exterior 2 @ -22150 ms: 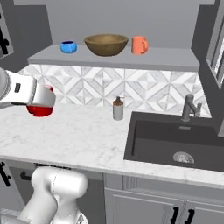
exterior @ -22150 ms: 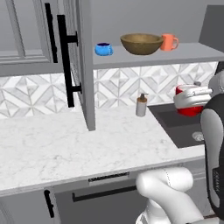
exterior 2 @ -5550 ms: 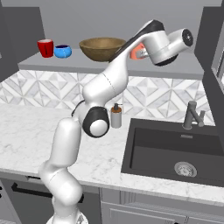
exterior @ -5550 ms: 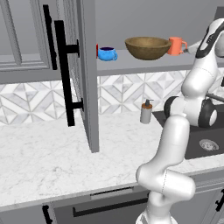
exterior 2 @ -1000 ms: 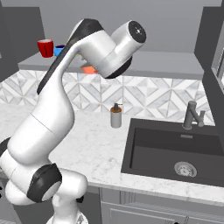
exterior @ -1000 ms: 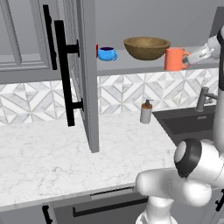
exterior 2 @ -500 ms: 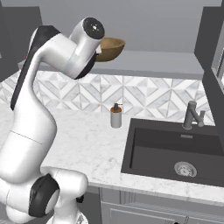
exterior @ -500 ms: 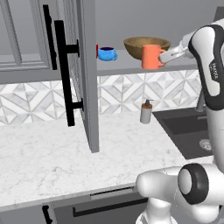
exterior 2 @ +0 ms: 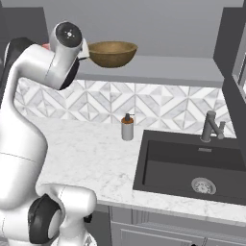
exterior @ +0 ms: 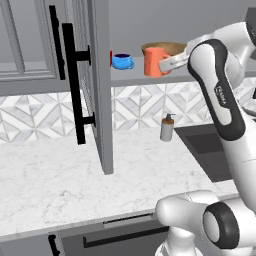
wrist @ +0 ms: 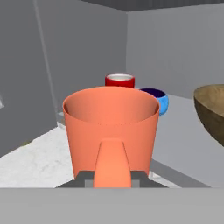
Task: Gather all objects into one cabinet and sort the glasses and bowls to opposite sides.
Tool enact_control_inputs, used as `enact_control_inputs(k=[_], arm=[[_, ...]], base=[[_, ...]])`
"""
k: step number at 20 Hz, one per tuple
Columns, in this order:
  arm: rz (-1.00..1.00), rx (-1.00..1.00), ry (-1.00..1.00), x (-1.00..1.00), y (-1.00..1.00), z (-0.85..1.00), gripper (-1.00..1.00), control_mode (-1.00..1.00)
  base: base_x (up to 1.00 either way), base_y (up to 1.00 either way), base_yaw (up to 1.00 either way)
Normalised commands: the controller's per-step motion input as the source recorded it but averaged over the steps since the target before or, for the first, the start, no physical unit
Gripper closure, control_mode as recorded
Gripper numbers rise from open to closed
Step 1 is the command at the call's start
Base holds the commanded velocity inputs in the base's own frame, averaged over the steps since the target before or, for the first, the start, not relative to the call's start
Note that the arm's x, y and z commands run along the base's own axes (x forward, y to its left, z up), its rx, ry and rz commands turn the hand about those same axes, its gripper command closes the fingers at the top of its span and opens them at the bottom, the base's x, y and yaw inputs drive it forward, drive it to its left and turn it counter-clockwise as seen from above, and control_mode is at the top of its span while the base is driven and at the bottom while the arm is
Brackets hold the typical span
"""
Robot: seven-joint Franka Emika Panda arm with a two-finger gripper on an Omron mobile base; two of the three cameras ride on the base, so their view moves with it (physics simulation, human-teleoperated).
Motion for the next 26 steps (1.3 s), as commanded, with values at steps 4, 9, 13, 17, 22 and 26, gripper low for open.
enact_control_inputs(k=[4,9,13,17,22,26], arm=[[0.00,0.00,0.14,0.09,0.62,0.05,1.00,-1.00],[0.00,0.00,0.09,0.07,0.34,-0.01,1.00,-1.00],[0.00,0.00,0.00,0.22,0.01,-0.02,1.00,-1.00],[0.00,0.00,0.00,0.18,0.02,-0.10,1.00,-1.00],[0.00,-0.01,0.00,0.10,0.18,-0.27,1.00,-1.00],[-0.01,0.00,-0.07,0.14,0.19,-0.02,1.00,-1.00]], base=[[0.00,0.00,0.00],[0.00,0.00,0.00],[0.00,0.00,0.00],[0.00,0.00,0.00],[0.00,0.00,0.00],[0.00,0.00,0.00]])
